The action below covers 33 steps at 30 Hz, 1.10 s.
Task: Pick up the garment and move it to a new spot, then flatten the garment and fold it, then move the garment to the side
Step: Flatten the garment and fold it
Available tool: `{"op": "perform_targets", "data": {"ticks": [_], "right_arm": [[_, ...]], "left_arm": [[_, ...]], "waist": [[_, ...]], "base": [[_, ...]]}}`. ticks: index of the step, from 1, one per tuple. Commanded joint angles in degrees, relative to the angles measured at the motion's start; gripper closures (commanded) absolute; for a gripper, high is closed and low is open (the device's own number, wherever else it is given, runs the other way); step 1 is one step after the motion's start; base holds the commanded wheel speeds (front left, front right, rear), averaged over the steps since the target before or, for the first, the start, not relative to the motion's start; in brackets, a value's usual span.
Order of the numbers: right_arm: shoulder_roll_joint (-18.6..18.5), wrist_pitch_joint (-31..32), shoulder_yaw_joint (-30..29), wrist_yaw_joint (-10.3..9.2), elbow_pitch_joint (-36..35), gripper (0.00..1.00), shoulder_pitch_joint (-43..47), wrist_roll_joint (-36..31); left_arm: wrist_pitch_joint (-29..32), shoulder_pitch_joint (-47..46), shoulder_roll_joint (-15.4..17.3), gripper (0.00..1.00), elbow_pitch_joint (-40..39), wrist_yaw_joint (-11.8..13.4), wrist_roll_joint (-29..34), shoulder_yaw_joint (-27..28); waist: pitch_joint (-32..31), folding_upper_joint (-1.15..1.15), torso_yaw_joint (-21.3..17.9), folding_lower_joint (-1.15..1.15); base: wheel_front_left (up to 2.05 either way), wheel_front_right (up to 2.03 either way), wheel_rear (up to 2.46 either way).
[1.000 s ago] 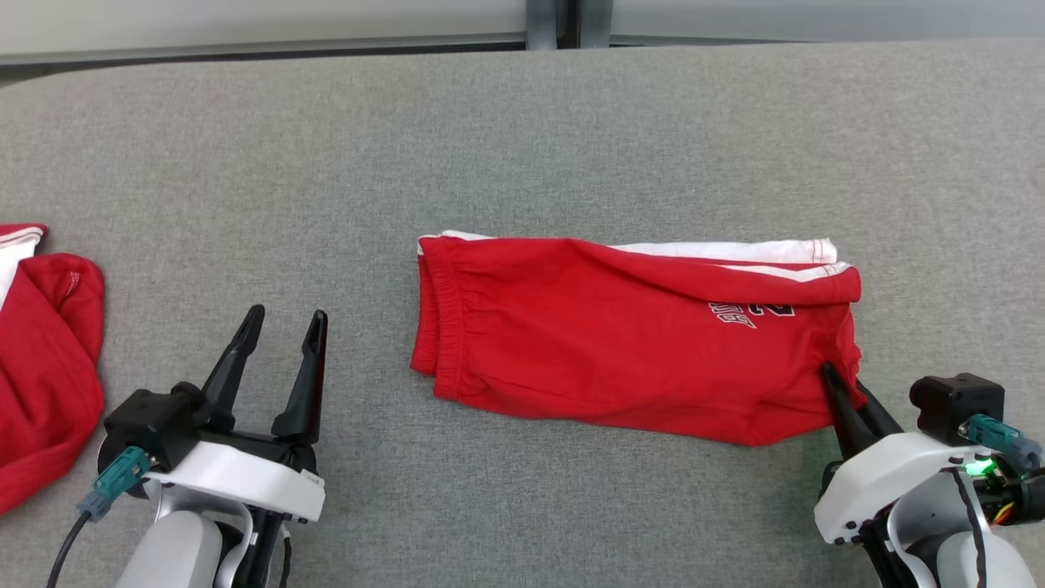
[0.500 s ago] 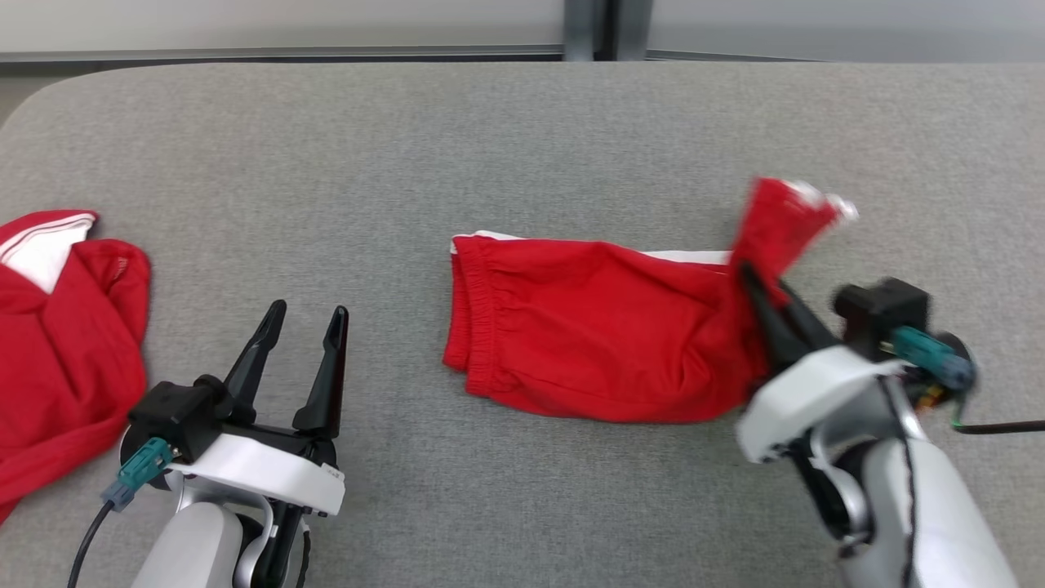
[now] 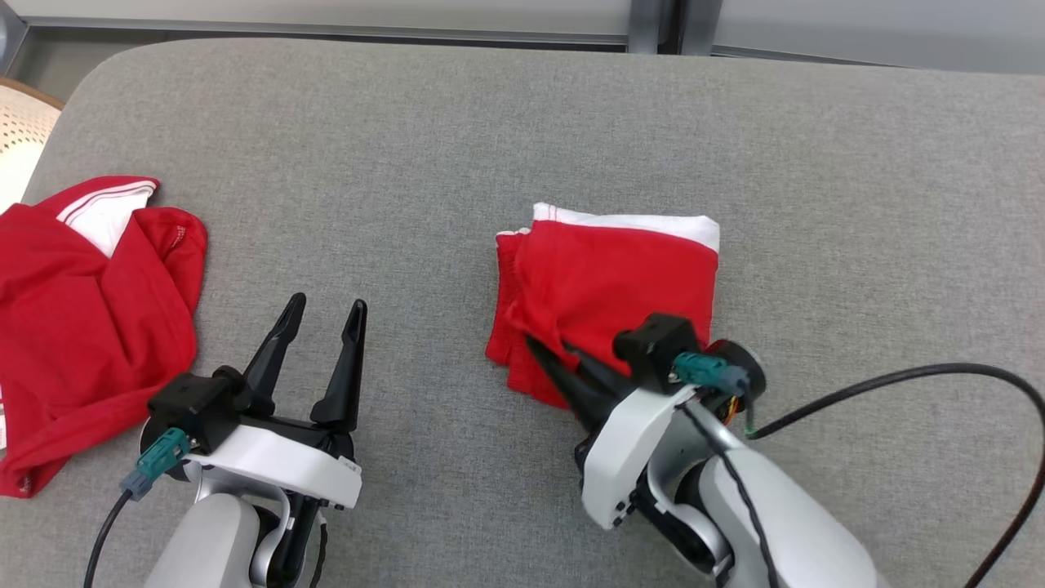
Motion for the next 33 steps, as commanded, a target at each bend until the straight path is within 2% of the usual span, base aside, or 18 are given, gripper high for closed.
{"op": "perform_targets", "data": {"ticks": [1, 5, 6, 7, 8, 13, 17, 26, 33], "right_arm": [[-0.1, -0.3, 0.6, -0.09, 0.5, 1.0, -0.5, 0.6], [-0.2, -0.8, 2.4, -0.09, 2.5, 1.0, -0.9, 0.8], [-0.2, -0.9, 2.7, -0.09, 2.8, 0.63, -0.9, 0.9], [-0.1, -1.0, 2.9, -0.09, 2.8, 0.13, -0.8, 0.6], [-0.1, -1.7, 3.1, -0.08, 2.3, 0.0, -0.7, 0.6], [-0.1, -4.6, 2.0, -0.07, -1.1, 0.0, 0.9, 0.9], [-0.2, -8.7, -2.4, -0.07, -4.8, 0.0, 2.5, 0.2], [-0.2, -14.9, -21.2, -0.06, -11.3, 0.0, 8.1, -5.4], [-0.1, -14.2, -34.6, -0.06, -16.3, 0.0, 16.0, -9.2]], "left_arm": [[-0.1, -0.8, 0.0, 0.0, 0.0, -0.1, -0.1, 0.2], [-0.1, -0.9, 0.0, 0.0, -0.1, -0.2, -0.2, 0.4], [-0.1, -1.0, 0.0, 0.0, -0.1, -0.2, -0.1, 0.5], [-0.1, -1.0, 0.1, 0.0, -0.1, -0.2, -0.1, 0.6], [-0.1, -1.0, 0.1, 0.0, -0.1, -0.2, -0.1, 0.7], [-0.1, -0.7, 0.4, 0.0, -0.3, -0.2, 0.4, 1.3], [-0.1, -0.1, 0.9, 0.0, -0.5, -0.2, 0.9, 2.2], [-0.1, 1.2, 2.3, 0.0, -2.3, 0.4, 2.2, 5.1], [-0.1, 3.3, 3.5, 0.0, -3.7, 1.3, 2.5, 7.4]], "waist": [[0.2, 0.0, 0.1, 0.0], [0.6, 0.0, 0.0, 0.0], [0.7, 0.0, -0.1, 0.0], [0.6, 0.0, -0.2, 0.0], [0.6, 0.0, -0.3, 0.0], [0.2, 0.0, -1.3, 0.0], [-0.4, 0.0, -2.4, 0.0], [-1.4, 0.0, -5.2, 0.0], [-3.1, 0.0, -6.9, 0.0]], "base": [[0.0, 0.0, 0.0], [0.0, 0.0, 0.0], [0.0, 0.0, 0.0], [0.0, 0.0, 0.0], [0.0, 0.0, 0.0], [0.0, 0.0, 0.0], [0.0, 0.0, 0.0], [0.0, 0.0, 0.0], [0.0, 0.0, 0.0]]}}
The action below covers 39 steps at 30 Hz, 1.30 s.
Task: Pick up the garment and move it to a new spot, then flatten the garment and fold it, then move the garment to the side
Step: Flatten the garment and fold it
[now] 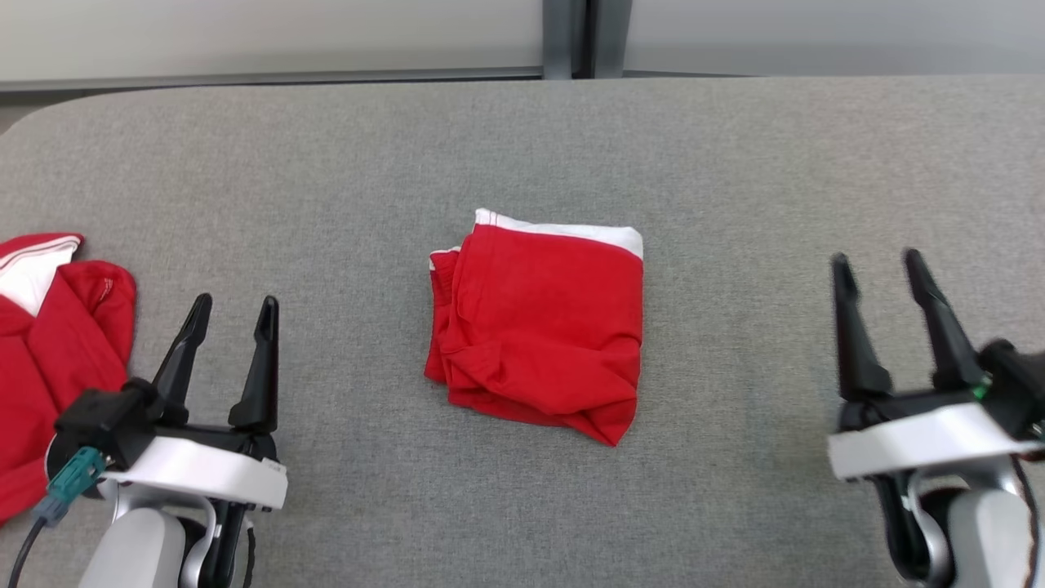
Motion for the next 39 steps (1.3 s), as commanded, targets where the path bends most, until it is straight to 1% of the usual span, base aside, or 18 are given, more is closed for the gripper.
{"op": "perform_targets", "data": {"ticks": [1, 5, 8, 11, 16, 20, 30, 39], "right_arm": [[-0.1, 0.4, -1.4, -0.03, -1.0, 0.0, 1.7, -0.5], [-0.1, 1.6, -3.7, -0.03, -2.7, 0.0, 5.7, -0.9], [-0.1, 2.4, -3.7, -0.03, -3.4, 0.0, 7.4, -0.8], [-0.1, 3.5, -3.6, -0.03, -3.8, 0.0, 9.9, -0.2], [-0.1, 5.5, -3.9, -0.03, -4.5, 0.0, 13.9, 0.2], [-0.1, 7.1, -2.9, -0.03, -5.7, 0.0, 17.0, 0.3], [-0.1, 9.7, -1.4, -0.03, -8.0, 0.0, 20.5, 0.4], [-0.1, 10.0, -1.7, -0.03, -7.7, 0.0, 20.5, 0.6]], "left_arm": [[-0.1, 0.9, 0.4, 0.0, -0.3, 0.4, 0.2, 0.5], [-0.1, 3.1, 0.8, 0.0, -0.3, 1.0, 0.4, 1.1], [-0.1, 4.3, 1.0, 0.0, -0.2, 1.3, 0.6, 1.1], [0.1, 6.4, 1.2, 0.0, 0.2, 1.8, 0.8, 1.0], [1.4, 9.8, 0.6, 0.0, -0.5, 2.9, 1.0, -0.1], [2.4, 12.2, 0.4, 0.0, -1.1, 3.5, 0.7, -0.5], [3.7, 14.6, 1.1, 0.0, -2.2, 5.4, 1.3, -0.9], [4.2, 14.4, 1.5, 0.0, -2.5, 6.1, 1.5, -1.3]], "waist": [[-0.9, 0.0, -0.7, 0.0], [-3.1, 0.0, -1.5, 0.0], [-4.5, 0.0, -1.9, 0.0], [-7.3, 0.0, -2.4, 0.0], [-11.5, 0.0, -2.4, 0.0], [-14.5, 0.0, -2.2, 0.0], [-17.3, 0.0, -1.9, 0.0], [-17.7, 0.0, -1.9, 0.0]], "base": [[0.0, 0.0, 0.0], [0.0, 0.0, 0.0], [0.0, 0.0, 0.0], [0.0, 0.0, 0.0], [0.0, 0.0, 0.0], [0.0, 0.0, 0.0], [0.0, 0.0, 0.0], [0.0, 0.0, 0.0]]}}
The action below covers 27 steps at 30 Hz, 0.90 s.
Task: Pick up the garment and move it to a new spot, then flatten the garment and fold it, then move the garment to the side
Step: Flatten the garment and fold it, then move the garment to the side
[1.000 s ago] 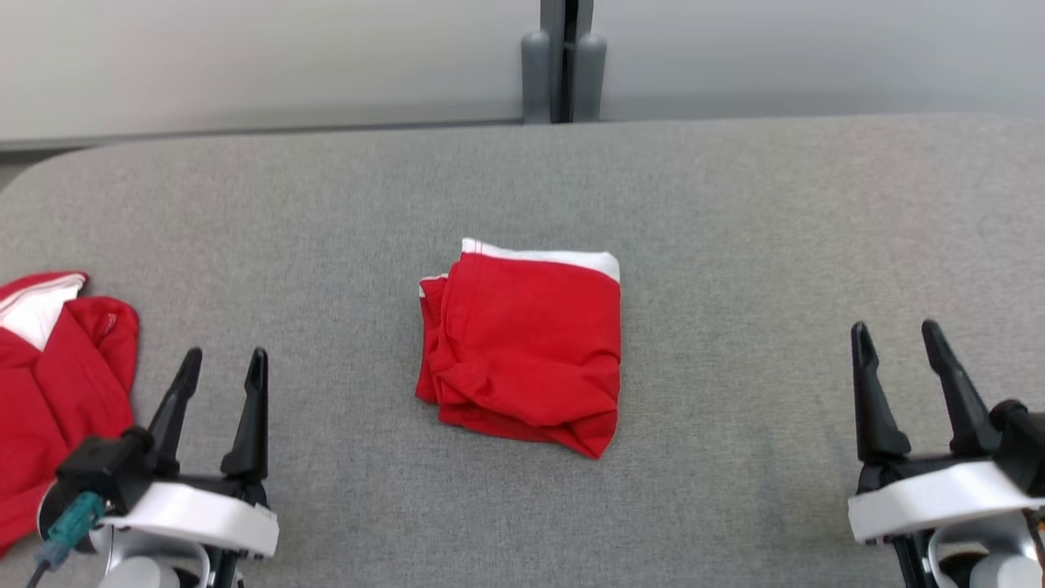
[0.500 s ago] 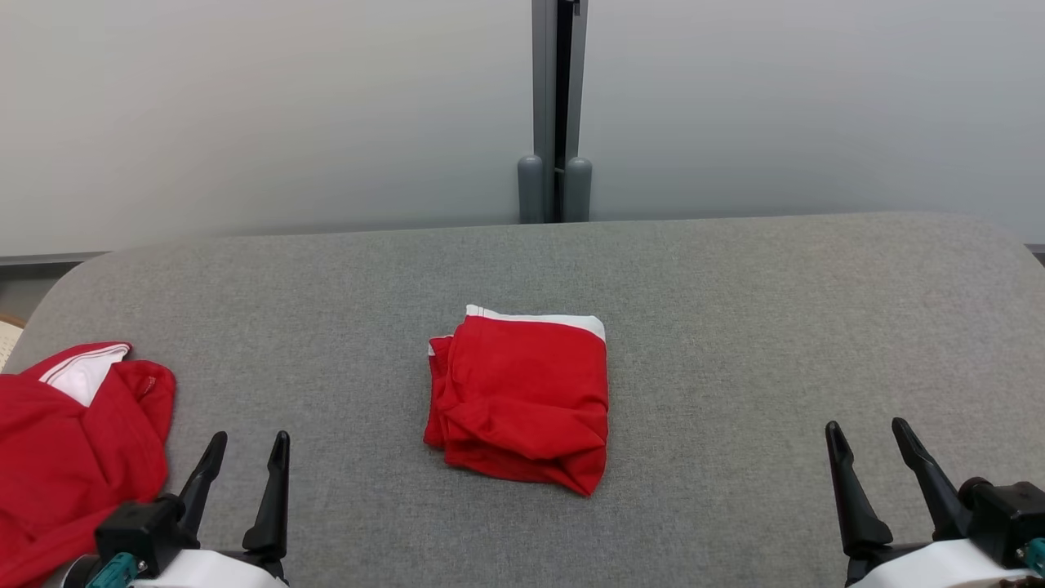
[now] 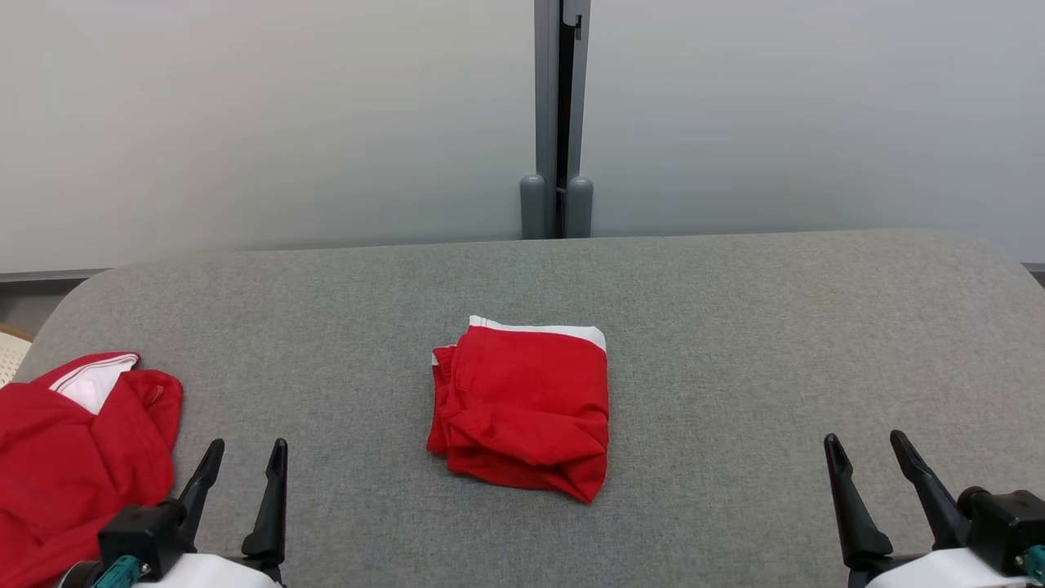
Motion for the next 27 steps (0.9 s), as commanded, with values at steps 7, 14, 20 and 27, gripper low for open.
{"op": "perform_targets", "data": {"ticks": [7, 14, 20, 27], "right_arm": [[-0.1, -0.2, -0.6, -0.03, 0.6, 0.0, -0.6, 0.1], [-0.1, 0.4, -0.8, -0.03, 0.7, 0.0, -0.9, -0.8], [-0.1, 1.3, -0.5, -0.03, 1.8, 0.0, -1.9, -2.6], [-0.1, 1.4, 2.4, -0.03, 6.7, 0.0, -8.2, -3.0]], "left_arm": [[0.5, 0.2, 0.5, 0.0, -1.0, 0.7, 0.0, -0.4], [0.9, -0.5, 0.5, 0.0, -1.6, 0.7, 0.0, -0.9], [0.4, -3.4, 0.1, 0.0, -2.4, 0.0, 0.4, -2.2], [-1.0, -9.3, -0.7, 0.0, -3.4, -2.0, -0.1, -3.1]], "waist": [[0.0, 0.0, 0.4, 0.0], [0.3, 0.0, 0.9, 0.0], [2.5, 0.0, 3.8, 0.0], [10.3, 0.0, 9.4, 0.0]], "base": [[0.0, 0.0, 0.0], [0.0, 0.0, 0.0], [0.0, 0.0, 0.0], [0.0, 0.0, 0.0]]}}
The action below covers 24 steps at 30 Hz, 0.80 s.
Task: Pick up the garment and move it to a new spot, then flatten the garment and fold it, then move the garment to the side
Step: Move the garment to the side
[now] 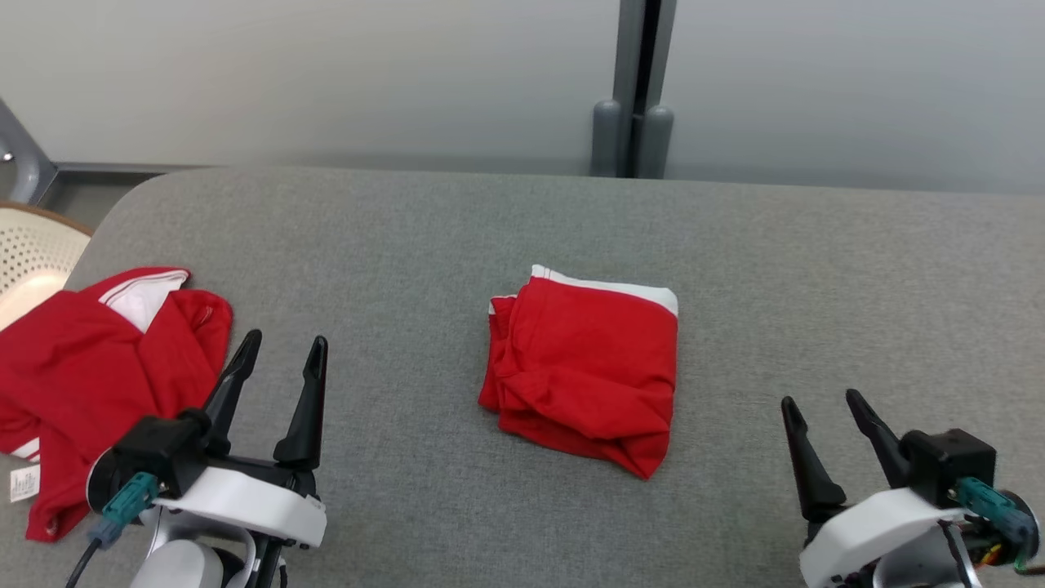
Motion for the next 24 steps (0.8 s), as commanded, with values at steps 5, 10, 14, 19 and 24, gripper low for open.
{"op": "perform_targets", "data": {"ticks": [5, 10, 14, 19, 24], "right_arm": [[-0.1, -0.8, 3.2, -0.03, 8.5, 0.0, -7.8, 0.9], [-0.1, -2.3, 5.8, -0.03, 17.8, 0.0, -13.4, 2.4], [-0.1, -2.7, 8.3, -0.03, 23.0, 0.0, -15.2, 4.3], [0.0, -1.8, 11.1, -0.02, 27.3, 0.84, -16.3, 5.2], [-0.2, -0.2, 11.2, -0.08, 28.1, 1.0, -17.6, 1.5]], "left_arm": [[-1.6, -4.6, -0.5, 0.0, 1.3, -1.6, -0.5, -0.1], [-2.7, -7.4, -0.9, 0.0, 2.9, -2.6, -0.8, -0.3], [-3.1, -8.3, -1.1, 0.0, 3.9, -3.1, -0.8, -0.1], [-3.4, -8.7, -1.4, 0.0, 4.7, -3.3, -0.6, 0.3], [-3.5, -8.9, -1.3, 0.0, 4.9, -3.6, -0.1, 0.7]], "waist": [[8.1, 0.0, 5.9, 0.0], [10.9, 0.0, 7.6, 0.0], [11.6, 0.0, 7.7, 0.0], [11.7, 0.0, 7.1, 0.0], [11.6, 0.0, 6.2, 0.0]], "base": [[0.0, 0.0, 0.0], [0.0, 0.0, 0.0], [0.0, 0.0, 0.0], [0.0, 0.0, 0.0], [0.0, 0.0, 0.0]]}}
